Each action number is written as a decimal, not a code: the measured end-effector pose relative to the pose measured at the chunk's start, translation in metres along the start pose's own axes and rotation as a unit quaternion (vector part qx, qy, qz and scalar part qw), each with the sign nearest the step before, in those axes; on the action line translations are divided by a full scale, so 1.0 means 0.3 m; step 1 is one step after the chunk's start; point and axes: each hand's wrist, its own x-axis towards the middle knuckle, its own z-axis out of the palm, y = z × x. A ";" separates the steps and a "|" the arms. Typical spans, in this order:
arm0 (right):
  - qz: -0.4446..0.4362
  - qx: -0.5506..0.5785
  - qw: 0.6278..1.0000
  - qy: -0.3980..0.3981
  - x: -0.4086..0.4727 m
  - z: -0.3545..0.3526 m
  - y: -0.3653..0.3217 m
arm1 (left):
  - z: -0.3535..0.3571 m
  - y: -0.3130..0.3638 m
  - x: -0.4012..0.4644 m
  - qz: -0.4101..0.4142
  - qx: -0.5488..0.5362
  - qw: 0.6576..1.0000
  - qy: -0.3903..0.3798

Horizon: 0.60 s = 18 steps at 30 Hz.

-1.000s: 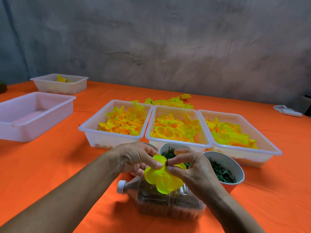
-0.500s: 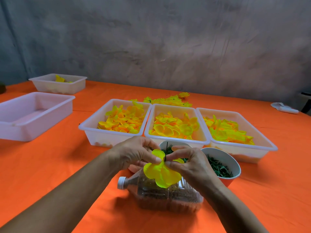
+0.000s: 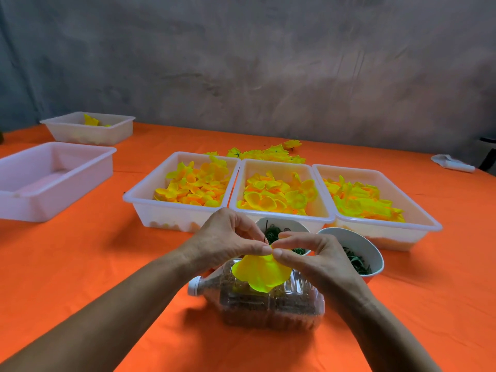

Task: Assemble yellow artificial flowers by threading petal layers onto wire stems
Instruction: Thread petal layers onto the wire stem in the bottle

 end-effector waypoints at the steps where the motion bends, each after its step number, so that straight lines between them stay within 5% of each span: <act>1: 0.000 -0.002 1.000 -0.003 -0.003 -0.002 0.003 | 0.003 -0.002 0.002 0.001 0.000 1.000 -0.007; 18: -0.024 0.024 0.996 0.083 -0.037 -0.015 0.035 | 0.019 -0.028 0.012 -0.002 -0.054 0.999 -0.002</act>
